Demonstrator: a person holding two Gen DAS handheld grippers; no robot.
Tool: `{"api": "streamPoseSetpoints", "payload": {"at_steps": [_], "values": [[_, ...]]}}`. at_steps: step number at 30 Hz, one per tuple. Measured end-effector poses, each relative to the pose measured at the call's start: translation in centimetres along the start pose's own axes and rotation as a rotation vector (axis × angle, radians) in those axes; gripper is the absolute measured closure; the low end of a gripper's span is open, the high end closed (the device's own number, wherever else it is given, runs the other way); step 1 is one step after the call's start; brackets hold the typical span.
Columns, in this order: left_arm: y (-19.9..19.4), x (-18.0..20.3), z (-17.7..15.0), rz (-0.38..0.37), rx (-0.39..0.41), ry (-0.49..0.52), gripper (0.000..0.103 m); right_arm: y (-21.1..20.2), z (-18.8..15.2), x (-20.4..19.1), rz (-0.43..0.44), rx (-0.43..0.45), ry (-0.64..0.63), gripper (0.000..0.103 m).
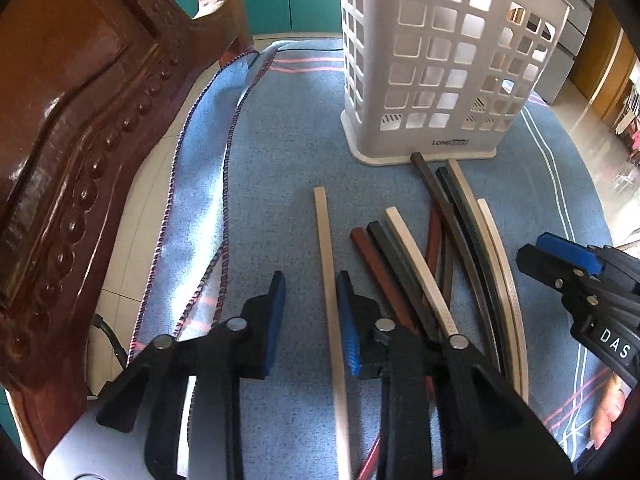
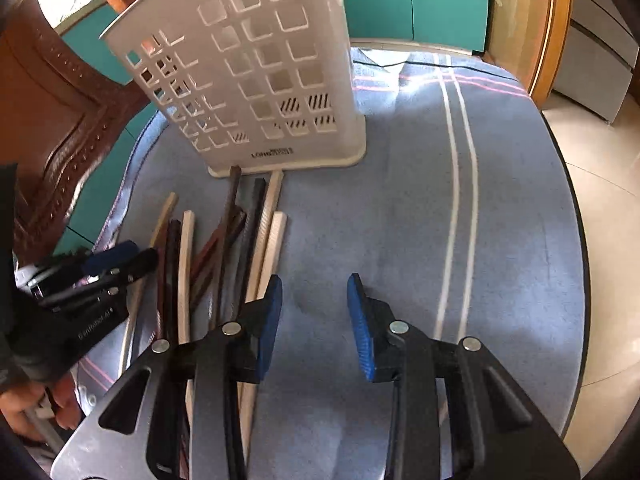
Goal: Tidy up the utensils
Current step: 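Grasp a pale wooden chopstick with the right gripper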
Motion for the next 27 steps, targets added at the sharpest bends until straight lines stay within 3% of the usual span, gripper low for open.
{"api": "streamPoseSetpoints", "payload": {"at_steps": [3,7,9,18,22,27], "values": [[0.2,0.1,0.2,-0.001,0.002,0.004,0.081,0.3,0.4,-1.1,0.007,0.002,-0.022,0.07],[-0.2,0.8,0.0,0.011,0.011,0.016,0.081,1.0,0.4,-2.5,-0.065,0.006,-0.092,0.073],[-0.5,0.9,-0.2,0.023,0.018,0.03,0.081,1.1,0.5,-3.0,-0.088,0.013,-0.118,0.079],[-1.7,1.3,-1.2,0.033,0.031,0.053,0.081,1.5,0.1,-4.5,-0.049,-0.01,-0.128,0.083],[-1.7,1.4,-1.0,0.033,0.034,0.061,0.081,1.9,-0.4,-5.0,-0.09,-0.009,-0.171,0.086],[-1.9,1.8,-1.1,0.033,0.038,0.072,0.081,1.8,-0.5,-5.1,-0.058,-0.012,-0.137,0.09]]}}
Point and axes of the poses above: each gripper's, at about its wrist camera, not at the fingertips, and y roughly the way its jaws point, x to its right, z to its top, the point moved 9 cm from there along y, roughly the way its jaws point, and after that the axes turned 2 degrees about y, right-handed, at the moved point
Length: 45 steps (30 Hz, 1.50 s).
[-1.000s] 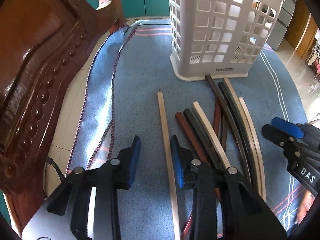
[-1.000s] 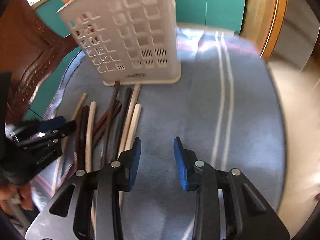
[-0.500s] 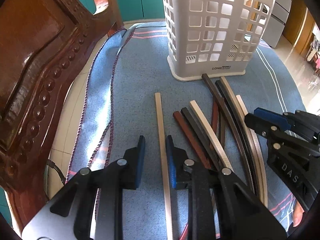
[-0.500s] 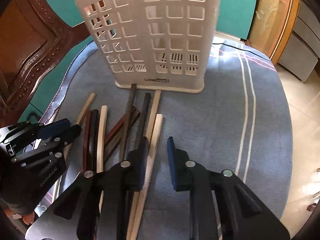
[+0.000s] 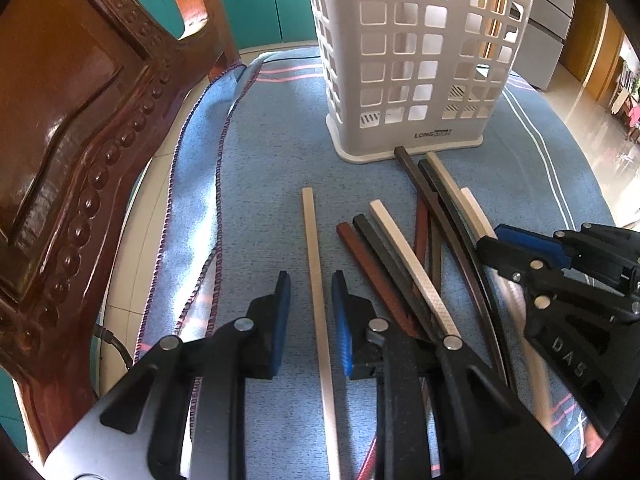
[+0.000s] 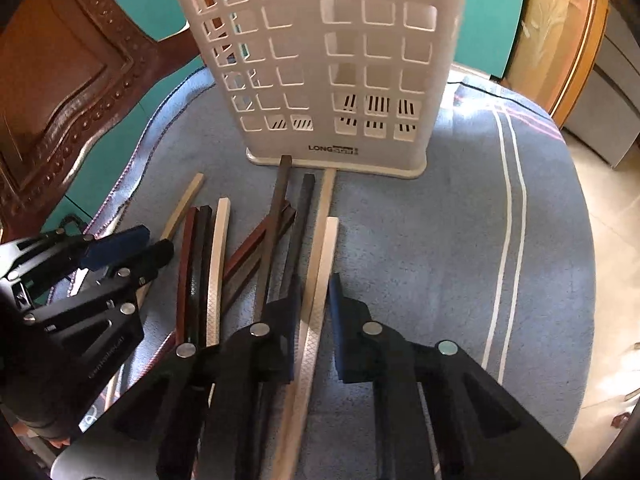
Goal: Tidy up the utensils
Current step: 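Grasp a pale wooden chopstick with the right gripper, then grasp a pale chopstick with the left gripper while the right gripper lifts its chopstick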
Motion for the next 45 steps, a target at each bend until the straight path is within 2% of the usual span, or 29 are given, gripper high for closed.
{"api": "streamPoseSetpoints", "payload": {"at_steps": [6,13,20,30,33,41,45], "values": [[-1.0,0.3,-0.2,-0.005,0.015,0.004,0.081,-1.2,0.2,1.7,-0.013,0.029,0.009,0.091],[-3.1,1.4,-0.3,-0.004,0.065,0.035,0.081,-3.0,0.3,4.2,-0.07,0.077,0.013,0.091],[-4.2,2.7,-0.3,0.004,0.096,0.091,0.081,-4.2,0.1,6.1,-0.197,0.138,-0.026,0.091],[-4.4,2.6,-0.4,0.004,0.089,0.094,0.08,-4.6,-0.2,5.2,-0.278,0.18,-0.07,0.091],[-4.4,2.9,-0.3,0.008,0.09,0.095,0.075,-4.7,-0.2,5.3,-0.312,0.19,-0.074,0.09],[-4.0,2.7,-0.2,0.006,0.09,0.101,0.075,-4.6,-0.1,5.8,-0.333,0.197,-0.069,0.09],[-4.0,2.6,-0.2,0.01,0.092,0.1,0.07,-4.9,0.1,6.0,-0.352,0.211,-0.062,0.09]]}}
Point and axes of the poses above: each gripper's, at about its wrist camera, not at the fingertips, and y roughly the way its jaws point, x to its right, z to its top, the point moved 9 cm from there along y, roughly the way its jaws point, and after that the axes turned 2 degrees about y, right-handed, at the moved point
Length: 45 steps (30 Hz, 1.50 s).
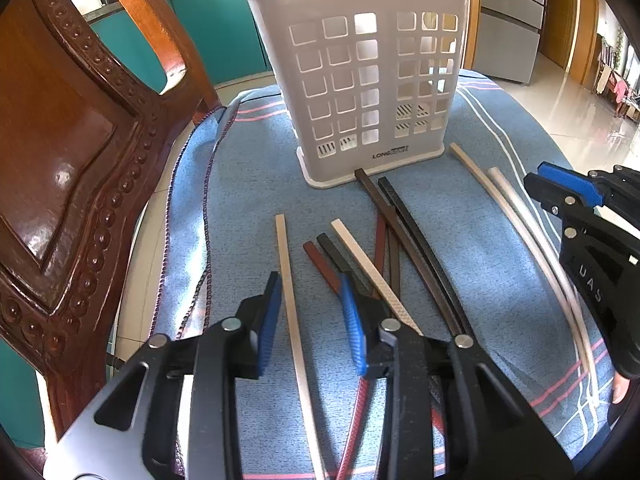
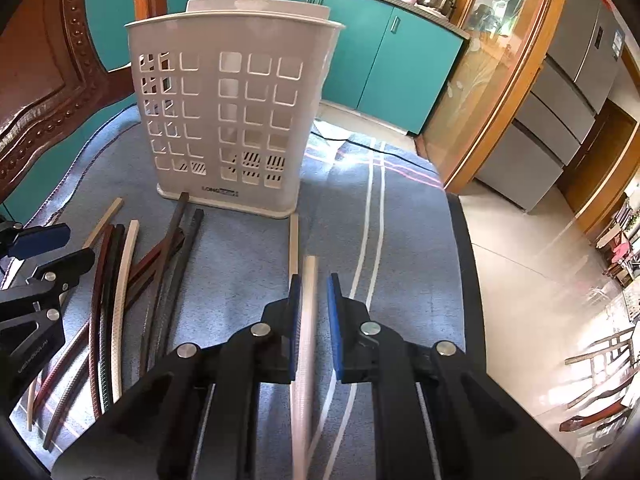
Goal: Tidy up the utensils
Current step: 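Grasp a pale chopstick with the left gripper while the right gripper lifts its chopstick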
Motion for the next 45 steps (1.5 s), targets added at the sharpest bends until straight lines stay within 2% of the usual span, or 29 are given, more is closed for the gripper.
{"api": "streamPoseSetpoints", "payload": {"at_steps": [4,6,8,13,17,22,27,31,36,40,42,45], "values": [[0.2,-1.3,0.4,0.015,0.002,-0.021,0.07,1.0,0.1,1.2,0.012,-0.028,0.038,0.09],[0.4,-2.6,0.7,0.019,-0.002,-0.058,0.071,2.1,-0.1,2.3,0.068,-0.073,0.097,0.09],[0.6,-3.7,0.8,0.015,-0.01,-0.096,0.071,3.5,-0.6,3.4,0.158,-0.148,0.167,0.09],[1.4,-5.0,0.7,0.009,-0.032,-0.143,0.07,4.8,-1.3,3.0,0.23,-0.205,0.151,0.09],[2.1,-5.1,0.7,0.005,-0.048,-0.134,0.07,5.5,-1.4,2.5,0.203,-0.212,0.13,0.09],[3.9,-5.9,0.7,-0.023,-0.085,-0.161,0.071,6.4,-0.7,3.0,0.227,-0.223,0.176,0.09],[6.3,-6.3,1.0,-0.028,-0.122,-0.17,0.07,6.7,-0.4,2.5,0.187,-0.213,0.129,0.09],[6.4,-5.9,1.8,-0.033,-0.106,-0.143,0.07,6.7,-0.4,2.4,0.174,-0.214,0.128,0.09],[5.6,-5.5,2.5,-0.081,-0.079,-0.132,0.07,6.6,-0.5,2.4,0.166,-0.21,0.117,0.089],[6.3,-5.2,2.0,-0.085,-0.104,-0.104,0.071,6.3,-0.7,2.4,0.171,-0.207,0.115,0.089],[7.0,-4.8,1.8,-0.087,-0.118,-0.097,0.078,6.3,-0.7,2.3,0.17,-0.206,0.113,0.089],[7.2,-4.6,1.6,-0.093,-0.12,-0.093,0.078,6.3,-0.7,2.3,0.17,-0.203,0.11,0.089]]}}
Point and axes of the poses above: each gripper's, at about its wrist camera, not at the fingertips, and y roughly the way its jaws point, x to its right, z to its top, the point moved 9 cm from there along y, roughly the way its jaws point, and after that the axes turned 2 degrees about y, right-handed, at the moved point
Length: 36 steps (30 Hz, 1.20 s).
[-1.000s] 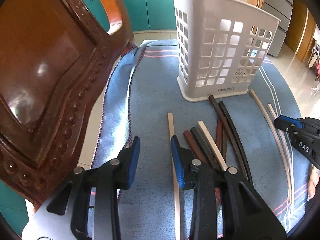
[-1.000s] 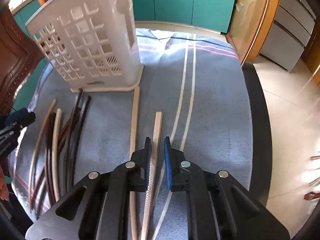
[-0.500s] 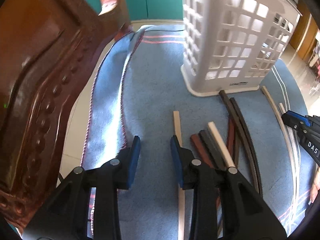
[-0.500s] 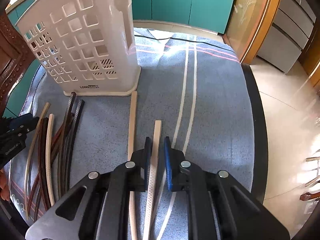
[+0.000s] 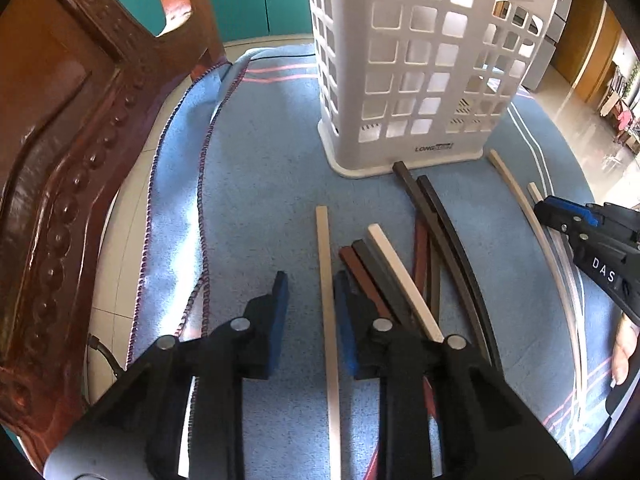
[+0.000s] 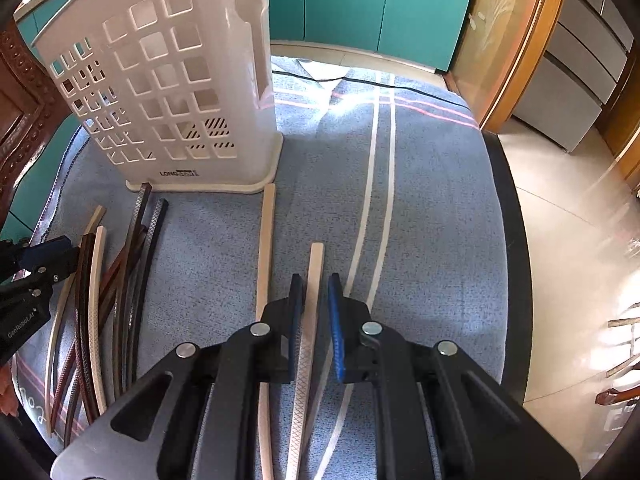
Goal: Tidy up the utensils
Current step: 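Grasp a pale chopstick with the left gripper while the right gripper lifts its chopstick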
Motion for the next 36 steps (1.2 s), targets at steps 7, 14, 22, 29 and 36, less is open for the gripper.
{"api": "streamPoseSetpoints", "payload": {"at_steps": [7,14,22,29,36], "values": [[-0.8,1.2,-1.0,0.028,0.014,-0.001,0.077,0.0,0.0,-0.3,-0.024,0.022,-0.021,0.089],[-0.8,1.6,-0.2,0.076,0.019,0.015,0.08,-0.1,-0.2,-1.2,-0.112,0.067,-0.093,0.089],[-1.3,2.7,-0.1,0.059,0.036,0.023,0.096,-0.4,-0.3,-1.6,-0.075,0.084,-0.079,0.096],[-8.0,2.0,1.4,-0.008,0.201,-0.023,0.096,-5.6,1.4,-1.0,0.092,0.193,0.031,0.096],[-19.1,1.0,2.8,-0.088,0.438,-0.058,0.096,-16.1,2.3,-0.2,0.249,0.38,0.094,0.096]]}}
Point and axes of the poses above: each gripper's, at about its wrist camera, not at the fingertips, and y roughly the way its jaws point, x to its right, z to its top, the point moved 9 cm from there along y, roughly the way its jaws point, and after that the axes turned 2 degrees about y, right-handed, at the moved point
